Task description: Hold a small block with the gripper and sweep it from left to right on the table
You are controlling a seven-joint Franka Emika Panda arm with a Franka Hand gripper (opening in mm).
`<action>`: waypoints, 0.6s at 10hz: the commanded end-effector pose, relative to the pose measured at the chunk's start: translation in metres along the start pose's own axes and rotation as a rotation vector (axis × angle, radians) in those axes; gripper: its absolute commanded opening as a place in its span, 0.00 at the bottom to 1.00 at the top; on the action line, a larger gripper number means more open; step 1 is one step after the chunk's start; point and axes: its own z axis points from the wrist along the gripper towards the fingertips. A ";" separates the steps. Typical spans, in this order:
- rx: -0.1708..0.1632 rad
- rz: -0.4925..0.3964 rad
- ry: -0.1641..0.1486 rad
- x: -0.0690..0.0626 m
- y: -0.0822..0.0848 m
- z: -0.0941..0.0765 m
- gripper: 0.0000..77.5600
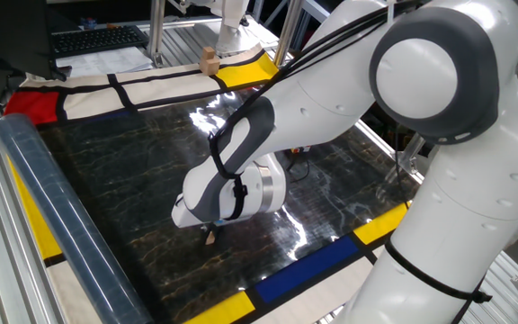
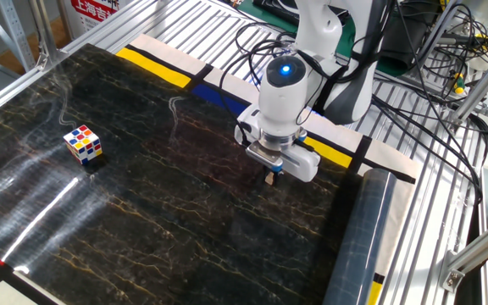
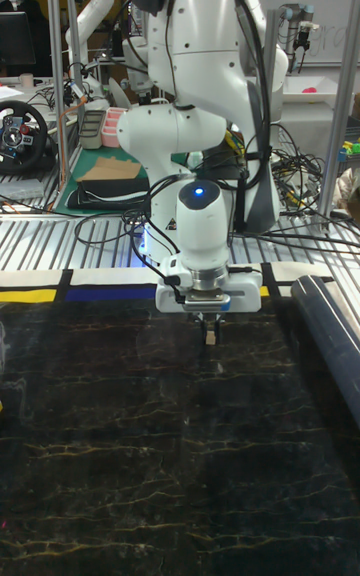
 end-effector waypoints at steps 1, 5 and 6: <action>0.004 -0.033 0.006 0.004 0.003 0.010 0.01; 0.004 -0.028 -0.010 0.004 0.003 0.009 0.01; 0.001 -0.019 -0.019 0.004 0.004 0.009 0.01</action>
